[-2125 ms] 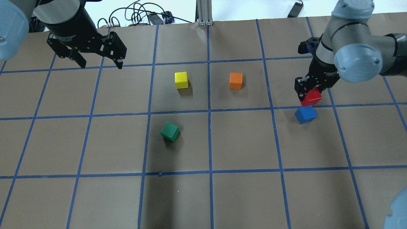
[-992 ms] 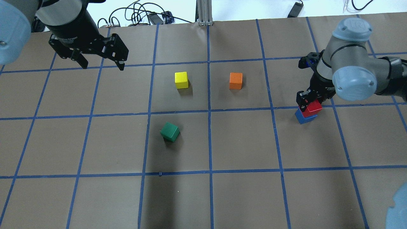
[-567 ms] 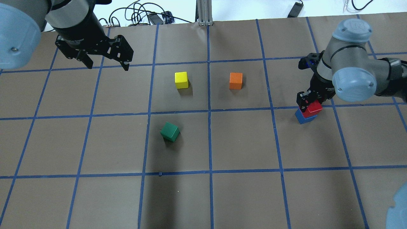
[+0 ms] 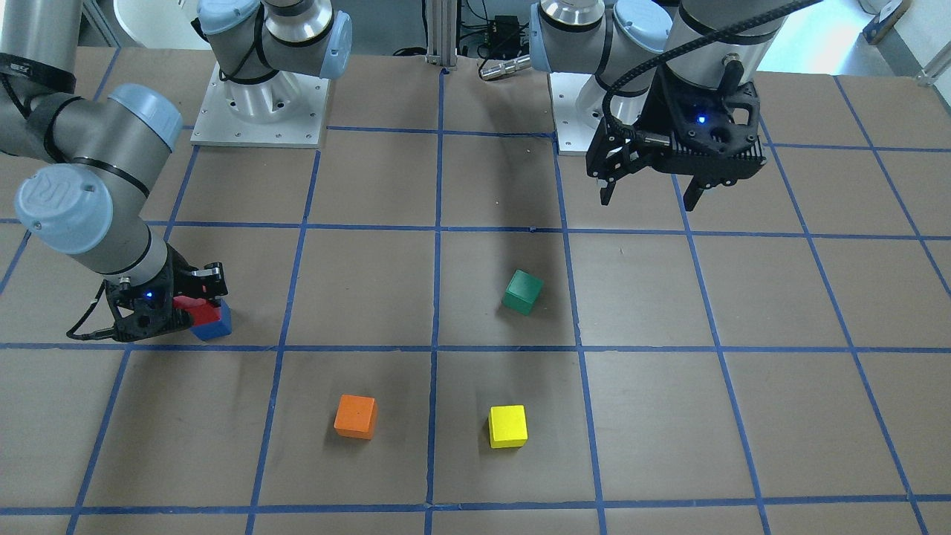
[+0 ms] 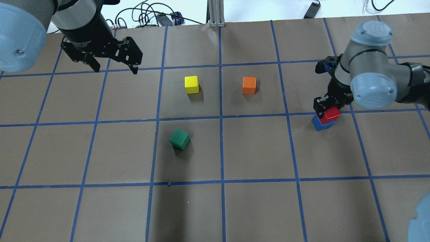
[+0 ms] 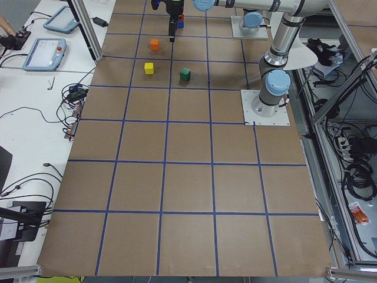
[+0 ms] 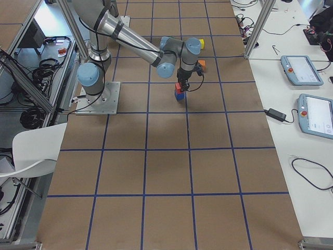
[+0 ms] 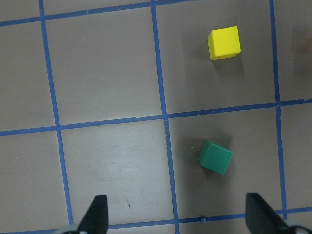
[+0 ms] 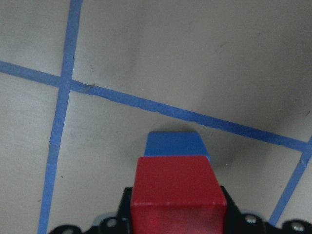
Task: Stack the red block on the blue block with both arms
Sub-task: 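Lower the red cube onto the blue cube with the right gripper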
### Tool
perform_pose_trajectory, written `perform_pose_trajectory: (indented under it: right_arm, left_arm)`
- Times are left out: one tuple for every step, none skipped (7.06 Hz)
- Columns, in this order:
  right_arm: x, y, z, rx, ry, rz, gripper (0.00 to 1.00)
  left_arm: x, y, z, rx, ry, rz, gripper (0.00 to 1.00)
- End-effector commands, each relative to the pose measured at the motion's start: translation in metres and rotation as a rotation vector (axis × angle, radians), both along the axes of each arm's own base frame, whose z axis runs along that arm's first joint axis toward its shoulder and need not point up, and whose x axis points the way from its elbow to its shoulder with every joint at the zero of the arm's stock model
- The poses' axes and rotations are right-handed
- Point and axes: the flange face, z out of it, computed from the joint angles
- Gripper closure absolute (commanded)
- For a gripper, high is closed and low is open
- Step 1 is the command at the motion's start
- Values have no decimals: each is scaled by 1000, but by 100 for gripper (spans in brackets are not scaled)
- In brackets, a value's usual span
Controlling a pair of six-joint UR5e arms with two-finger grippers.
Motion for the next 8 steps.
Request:
perform_pose_trajectory:
  right_arm:
    - [-1,-2,1,-12,4,-2,100]
    - [-1,-2,1,-12,4,-4,100]
    - [-1,-1,-1,-10,4,-7,39]
    - [-1,2,-5,1,2,-10,16]
    - [-5,3,-6,4,2,-22,6]
    - [-10,2,-5,0,2,-25,0]
    - [-11,1,3,-4,9,-26,0]
    - [-15,0,23,-27,54,-24,0]
  left_arm:
    - [0,1,1,-1,0,-11,0]
    - [1,-1,-2,4,-2,-11,0]
    - [1,-1,0,1,-3,-10,0]
    - [1,-1,1,0,-3,-10,0]
    - [1,-1,0,2,-5,-10,0]
    - [1,-1,-1,4,-3,-10,0]
    - [1,-1,0,0,-3,-9,0]
    - [1,-1,0,2,-3,-9,0]
